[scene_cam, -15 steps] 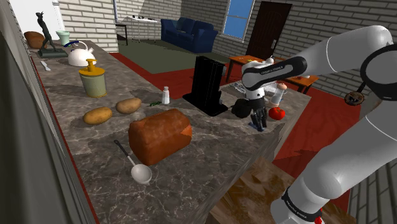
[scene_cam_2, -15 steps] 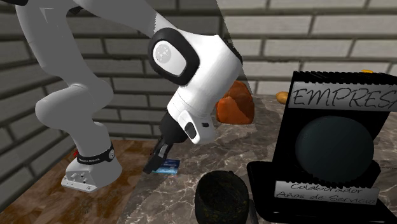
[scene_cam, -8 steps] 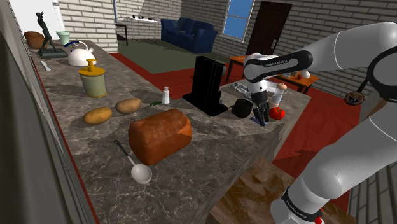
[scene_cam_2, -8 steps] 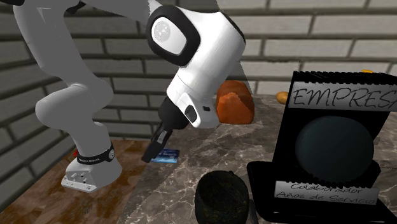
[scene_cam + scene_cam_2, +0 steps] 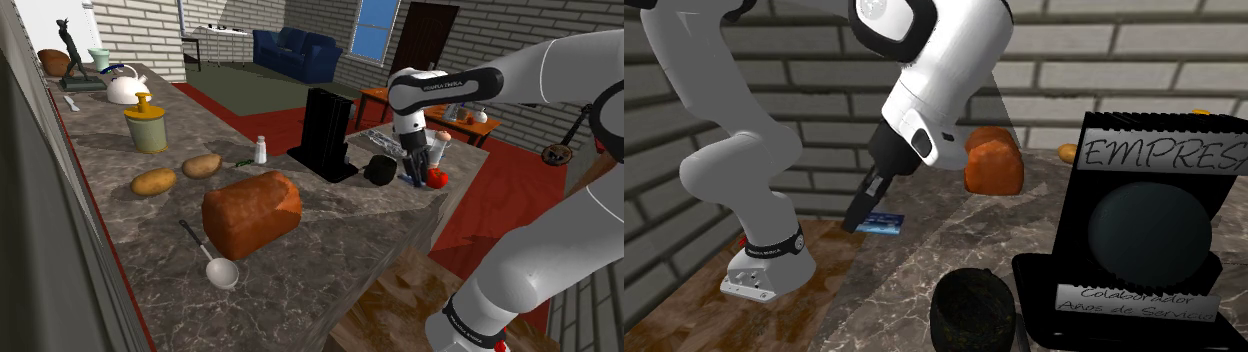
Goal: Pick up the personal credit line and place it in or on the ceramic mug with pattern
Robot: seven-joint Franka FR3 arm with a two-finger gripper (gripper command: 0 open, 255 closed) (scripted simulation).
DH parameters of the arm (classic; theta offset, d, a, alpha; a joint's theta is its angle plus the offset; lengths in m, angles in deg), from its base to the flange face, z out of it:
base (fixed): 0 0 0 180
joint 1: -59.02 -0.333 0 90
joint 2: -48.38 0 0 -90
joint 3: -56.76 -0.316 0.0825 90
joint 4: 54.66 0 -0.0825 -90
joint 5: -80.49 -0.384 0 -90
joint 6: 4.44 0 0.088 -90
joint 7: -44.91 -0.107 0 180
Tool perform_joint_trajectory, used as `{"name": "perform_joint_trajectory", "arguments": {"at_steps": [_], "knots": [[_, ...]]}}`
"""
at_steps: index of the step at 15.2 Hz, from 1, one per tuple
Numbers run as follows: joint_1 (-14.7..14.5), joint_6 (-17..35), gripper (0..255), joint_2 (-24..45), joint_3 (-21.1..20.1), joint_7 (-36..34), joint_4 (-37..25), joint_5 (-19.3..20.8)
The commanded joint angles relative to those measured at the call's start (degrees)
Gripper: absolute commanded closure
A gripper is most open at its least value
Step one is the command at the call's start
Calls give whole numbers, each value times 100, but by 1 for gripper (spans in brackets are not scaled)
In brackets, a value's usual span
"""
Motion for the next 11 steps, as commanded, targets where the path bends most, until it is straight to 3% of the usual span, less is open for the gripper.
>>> {"name": "perform_joint_trajectory", "arguments": {"at_steps": [1, 7, 11], "knots": [[-5, -150, 255, -23, -13, 16, -124, -3], [-12, -563, 255, -90, -41, 72, -474, 2], [27, -641, 255, 828, 75, 329, -1501, -37]]}}
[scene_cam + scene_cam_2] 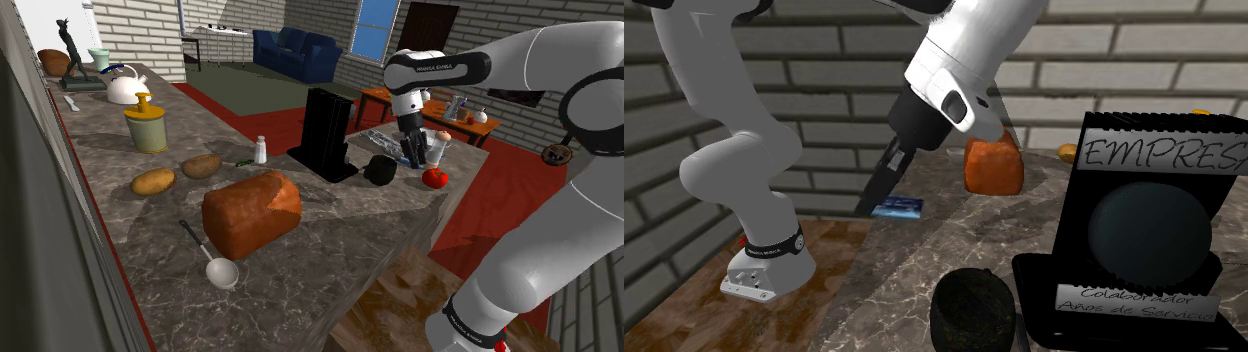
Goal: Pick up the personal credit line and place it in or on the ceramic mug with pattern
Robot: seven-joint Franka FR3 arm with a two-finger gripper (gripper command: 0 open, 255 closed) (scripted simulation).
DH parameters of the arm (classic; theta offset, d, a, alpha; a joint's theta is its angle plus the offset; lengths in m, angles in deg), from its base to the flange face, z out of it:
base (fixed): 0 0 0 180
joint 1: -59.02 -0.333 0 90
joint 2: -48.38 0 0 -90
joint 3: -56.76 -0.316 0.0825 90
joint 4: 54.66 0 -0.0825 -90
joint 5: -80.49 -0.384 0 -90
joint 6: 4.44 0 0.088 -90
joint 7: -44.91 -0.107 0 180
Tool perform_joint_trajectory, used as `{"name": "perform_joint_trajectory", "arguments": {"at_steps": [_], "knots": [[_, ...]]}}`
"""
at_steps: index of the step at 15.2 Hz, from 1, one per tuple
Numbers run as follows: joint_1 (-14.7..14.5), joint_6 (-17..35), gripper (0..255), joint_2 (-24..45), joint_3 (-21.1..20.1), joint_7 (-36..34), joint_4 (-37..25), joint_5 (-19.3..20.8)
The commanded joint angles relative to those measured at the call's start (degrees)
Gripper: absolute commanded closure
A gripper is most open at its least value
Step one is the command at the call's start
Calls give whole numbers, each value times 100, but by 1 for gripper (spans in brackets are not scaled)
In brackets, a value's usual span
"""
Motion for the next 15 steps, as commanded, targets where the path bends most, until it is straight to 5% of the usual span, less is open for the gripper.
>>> {"name": "perform_joint_trajectory", "arguments": {"at_steps": [1, 10, 15], "knots": [[28, -56, 255, 468, 56, 135, -537, -28], [300, -758, 255, 2670, 211, 771, -3494, -264], [297, -373, 255, 2643, 198, 684, -3074, -287]]}}
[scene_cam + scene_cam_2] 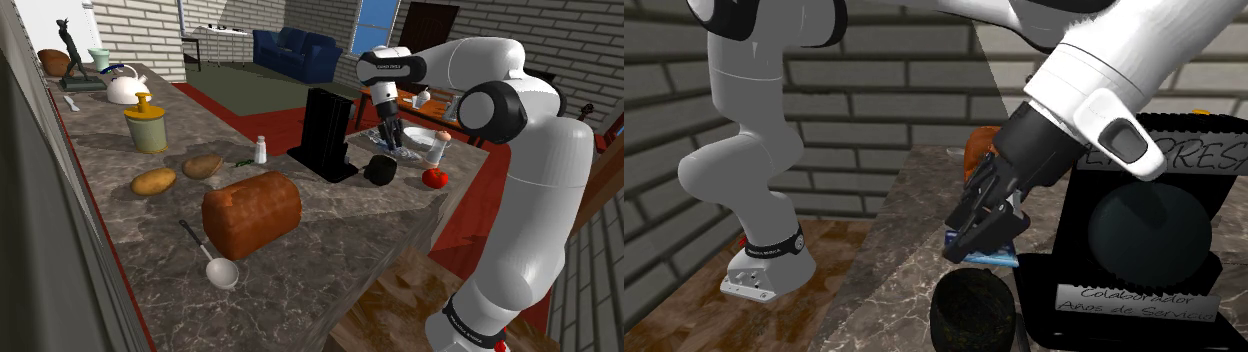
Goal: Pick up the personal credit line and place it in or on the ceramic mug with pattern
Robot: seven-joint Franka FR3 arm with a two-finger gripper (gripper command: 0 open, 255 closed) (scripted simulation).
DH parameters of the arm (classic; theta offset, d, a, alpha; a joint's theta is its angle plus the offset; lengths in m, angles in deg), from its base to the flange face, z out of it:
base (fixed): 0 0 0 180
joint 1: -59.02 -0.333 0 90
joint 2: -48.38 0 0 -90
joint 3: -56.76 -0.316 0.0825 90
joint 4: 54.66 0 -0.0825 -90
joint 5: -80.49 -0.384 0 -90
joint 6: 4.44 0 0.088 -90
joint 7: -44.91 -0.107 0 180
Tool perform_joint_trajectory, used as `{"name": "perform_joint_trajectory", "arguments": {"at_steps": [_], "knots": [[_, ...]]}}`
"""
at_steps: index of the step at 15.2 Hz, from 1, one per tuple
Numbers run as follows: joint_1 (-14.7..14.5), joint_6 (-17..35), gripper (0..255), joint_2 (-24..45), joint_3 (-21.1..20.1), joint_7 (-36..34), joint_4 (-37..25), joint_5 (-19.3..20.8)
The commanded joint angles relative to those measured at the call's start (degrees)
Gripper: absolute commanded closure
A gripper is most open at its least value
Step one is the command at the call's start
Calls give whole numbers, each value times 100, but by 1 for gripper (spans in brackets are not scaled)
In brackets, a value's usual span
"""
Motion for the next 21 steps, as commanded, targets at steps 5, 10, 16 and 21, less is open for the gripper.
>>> {"name": "perform_joint_trajectory", "arguments": {"at_steps": [5, 10, 16, 21], "knots": [[1, 437, 255, 31, -13, -91, 411, -34], [5, 794, 255, 77, -23, -156, 730, -59], [8, 909, 255, 99, -26, -176, 825, -67], [7, 909, 0, 99, -26, -176, 824, -67]]}}
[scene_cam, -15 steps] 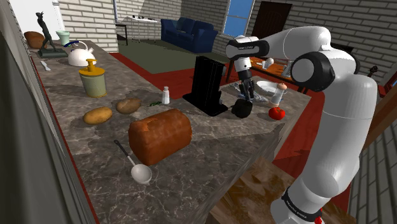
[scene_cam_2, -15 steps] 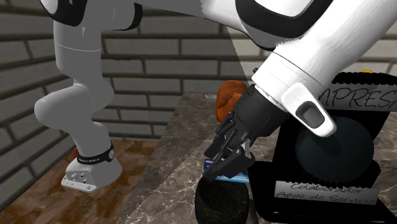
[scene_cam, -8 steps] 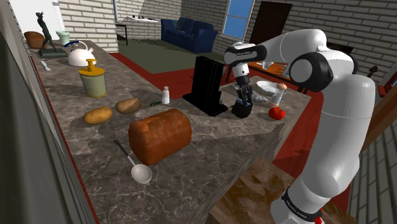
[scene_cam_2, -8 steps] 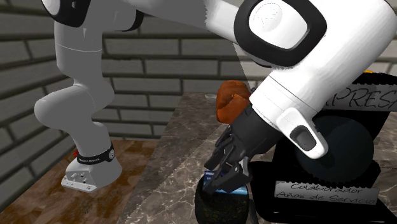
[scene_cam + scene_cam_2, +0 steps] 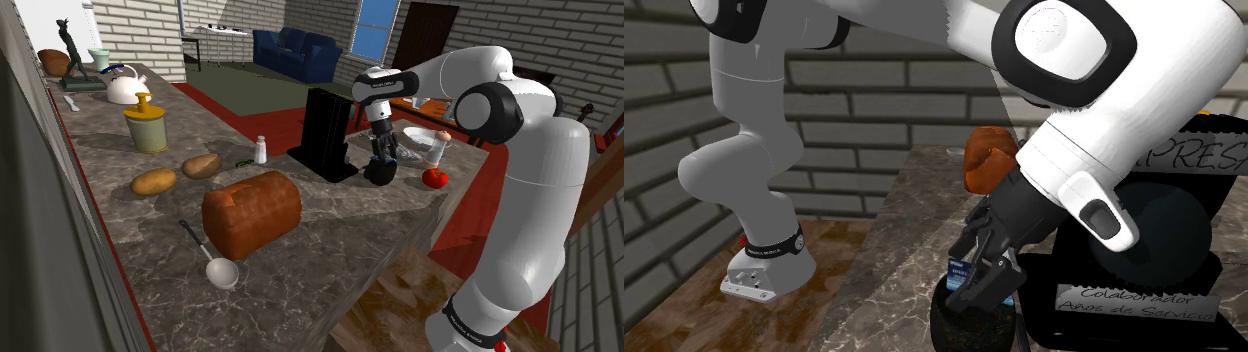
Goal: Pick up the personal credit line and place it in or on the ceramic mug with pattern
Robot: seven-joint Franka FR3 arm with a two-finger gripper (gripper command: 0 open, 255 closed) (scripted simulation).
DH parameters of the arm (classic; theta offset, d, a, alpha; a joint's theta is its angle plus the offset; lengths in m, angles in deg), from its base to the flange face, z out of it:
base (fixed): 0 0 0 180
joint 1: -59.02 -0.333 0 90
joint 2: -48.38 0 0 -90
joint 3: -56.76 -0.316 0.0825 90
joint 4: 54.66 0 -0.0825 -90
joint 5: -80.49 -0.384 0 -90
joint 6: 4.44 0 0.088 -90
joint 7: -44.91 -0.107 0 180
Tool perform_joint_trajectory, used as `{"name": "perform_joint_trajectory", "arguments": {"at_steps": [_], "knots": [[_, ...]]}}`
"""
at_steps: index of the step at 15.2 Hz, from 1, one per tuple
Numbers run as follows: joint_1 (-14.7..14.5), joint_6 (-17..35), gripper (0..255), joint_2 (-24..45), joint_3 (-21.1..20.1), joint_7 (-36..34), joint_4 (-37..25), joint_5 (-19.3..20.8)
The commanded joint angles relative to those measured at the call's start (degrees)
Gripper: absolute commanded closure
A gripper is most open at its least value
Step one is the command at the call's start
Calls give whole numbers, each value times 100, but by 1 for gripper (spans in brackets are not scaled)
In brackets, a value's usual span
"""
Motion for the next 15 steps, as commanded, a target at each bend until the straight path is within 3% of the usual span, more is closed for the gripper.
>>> {"name": "perform_joint_trajectory", "arguments": {"at_steps": [1, 4, 8, 15], "knots": [[0, 1, 0, 1, 0, 0, 0, 0], [0, 1, 0, 1, 0, 0, 0, 0], [14, -839, 0, 480, -20, 113, -1313, -79], [14, -839, 0, 480, -20, 113, -1313, -79]]}}
